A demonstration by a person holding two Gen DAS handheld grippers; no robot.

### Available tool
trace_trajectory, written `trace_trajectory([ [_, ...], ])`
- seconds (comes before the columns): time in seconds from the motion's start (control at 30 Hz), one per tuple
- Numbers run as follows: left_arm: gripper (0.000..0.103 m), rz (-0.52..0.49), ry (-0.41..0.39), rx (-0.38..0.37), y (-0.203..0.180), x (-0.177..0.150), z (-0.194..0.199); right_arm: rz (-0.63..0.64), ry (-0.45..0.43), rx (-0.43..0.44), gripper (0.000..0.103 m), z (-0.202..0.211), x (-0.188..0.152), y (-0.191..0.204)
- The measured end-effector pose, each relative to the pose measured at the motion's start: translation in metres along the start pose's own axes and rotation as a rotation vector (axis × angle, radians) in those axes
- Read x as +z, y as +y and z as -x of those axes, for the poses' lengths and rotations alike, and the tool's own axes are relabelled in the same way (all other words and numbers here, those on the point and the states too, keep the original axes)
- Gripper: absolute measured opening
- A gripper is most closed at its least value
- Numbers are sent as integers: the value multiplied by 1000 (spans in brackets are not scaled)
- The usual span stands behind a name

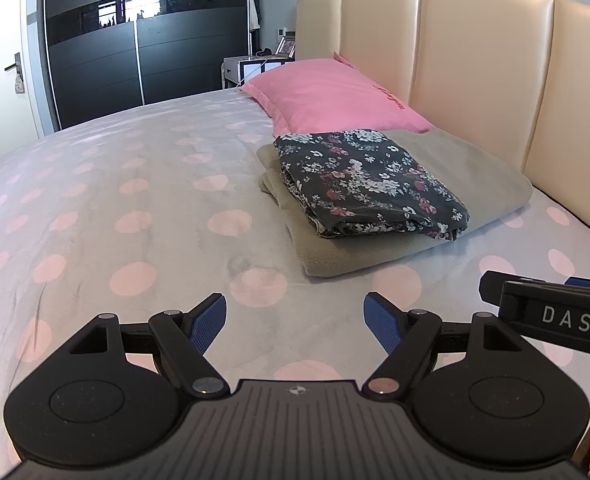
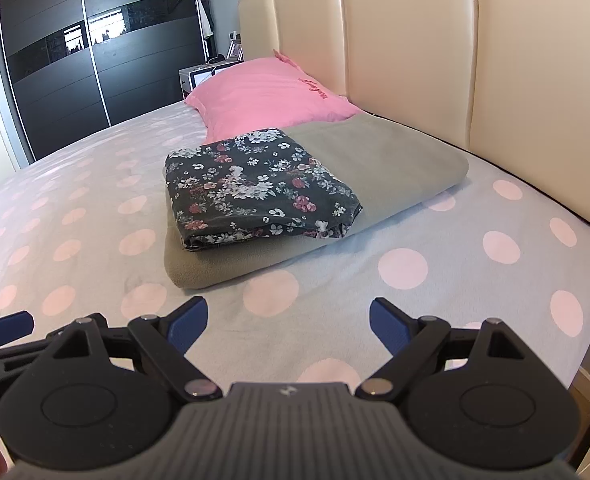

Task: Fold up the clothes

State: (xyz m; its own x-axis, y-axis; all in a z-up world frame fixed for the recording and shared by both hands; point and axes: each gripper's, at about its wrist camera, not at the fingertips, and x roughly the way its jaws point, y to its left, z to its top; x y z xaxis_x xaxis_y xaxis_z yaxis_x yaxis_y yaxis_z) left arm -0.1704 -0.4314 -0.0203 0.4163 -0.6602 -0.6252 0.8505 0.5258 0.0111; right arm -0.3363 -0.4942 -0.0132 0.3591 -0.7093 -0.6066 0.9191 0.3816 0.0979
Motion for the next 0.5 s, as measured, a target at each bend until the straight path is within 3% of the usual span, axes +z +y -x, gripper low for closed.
trace_trajectory([
  [0.5, 75, -18, -3, 0, -2, -3, 4, -13, 6, 3, 89, 1, -1, -3],
])
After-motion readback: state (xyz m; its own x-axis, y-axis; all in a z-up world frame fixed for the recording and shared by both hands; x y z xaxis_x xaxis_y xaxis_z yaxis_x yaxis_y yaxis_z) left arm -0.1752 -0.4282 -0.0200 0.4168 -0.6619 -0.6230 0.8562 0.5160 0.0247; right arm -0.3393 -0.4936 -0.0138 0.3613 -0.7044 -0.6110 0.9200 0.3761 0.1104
